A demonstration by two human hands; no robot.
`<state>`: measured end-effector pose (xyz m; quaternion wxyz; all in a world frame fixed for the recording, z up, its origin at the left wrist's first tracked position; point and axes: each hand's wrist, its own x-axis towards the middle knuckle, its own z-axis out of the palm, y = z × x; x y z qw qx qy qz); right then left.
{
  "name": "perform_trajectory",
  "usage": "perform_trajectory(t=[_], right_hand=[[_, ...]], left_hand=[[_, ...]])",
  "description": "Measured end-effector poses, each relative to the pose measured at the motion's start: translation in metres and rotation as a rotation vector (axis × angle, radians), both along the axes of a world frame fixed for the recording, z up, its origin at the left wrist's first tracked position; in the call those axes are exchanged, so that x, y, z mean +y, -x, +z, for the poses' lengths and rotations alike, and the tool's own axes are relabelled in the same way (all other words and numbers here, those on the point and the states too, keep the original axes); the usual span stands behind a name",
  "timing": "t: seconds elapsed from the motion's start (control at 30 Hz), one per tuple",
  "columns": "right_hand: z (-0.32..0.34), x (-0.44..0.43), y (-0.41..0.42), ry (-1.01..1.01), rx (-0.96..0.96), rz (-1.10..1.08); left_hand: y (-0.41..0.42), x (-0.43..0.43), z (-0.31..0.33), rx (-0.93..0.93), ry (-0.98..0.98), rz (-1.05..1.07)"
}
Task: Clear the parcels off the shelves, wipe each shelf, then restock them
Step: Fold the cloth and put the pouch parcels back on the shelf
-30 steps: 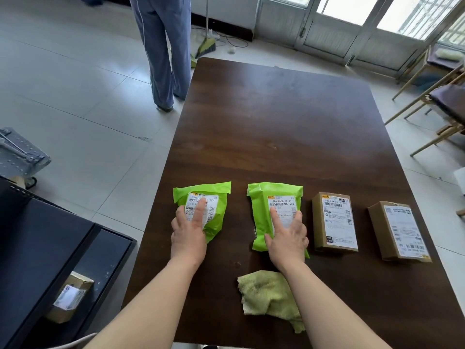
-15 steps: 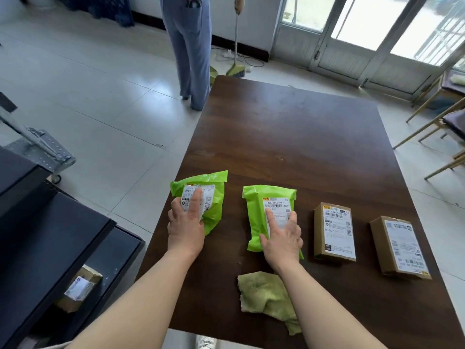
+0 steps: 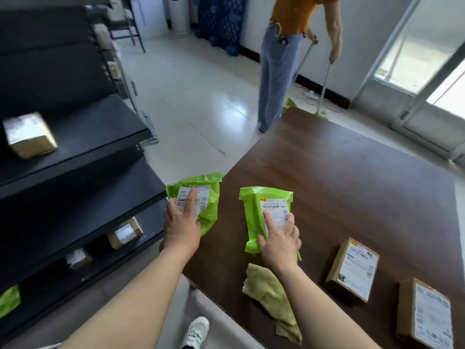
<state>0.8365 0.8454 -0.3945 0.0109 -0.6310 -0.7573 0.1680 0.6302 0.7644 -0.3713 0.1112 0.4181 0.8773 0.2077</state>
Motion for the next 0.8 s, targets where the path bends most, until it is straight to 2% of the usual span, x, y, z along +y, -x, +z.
perform_trajectory(t=[0.3, 0.53, 0.8], right_hand=[[0.021, -0.048, 0.064, -0.022, 0.073, 0.301], [0.037, -0.111, 0.137, -0.036, 0.116, 0.567], [0.042, -0.190, 0.212, -0.004, 0.111, 0.811]], left_hand=[[0.022, -0.112, 0.007, -0.004, -0.014, 0.325], [0.056, -0.208, 0.010, -0.039, -0.027, 0.597], [0.092, -0.313, 0.007, -0.064, -0.040, 0.818]])
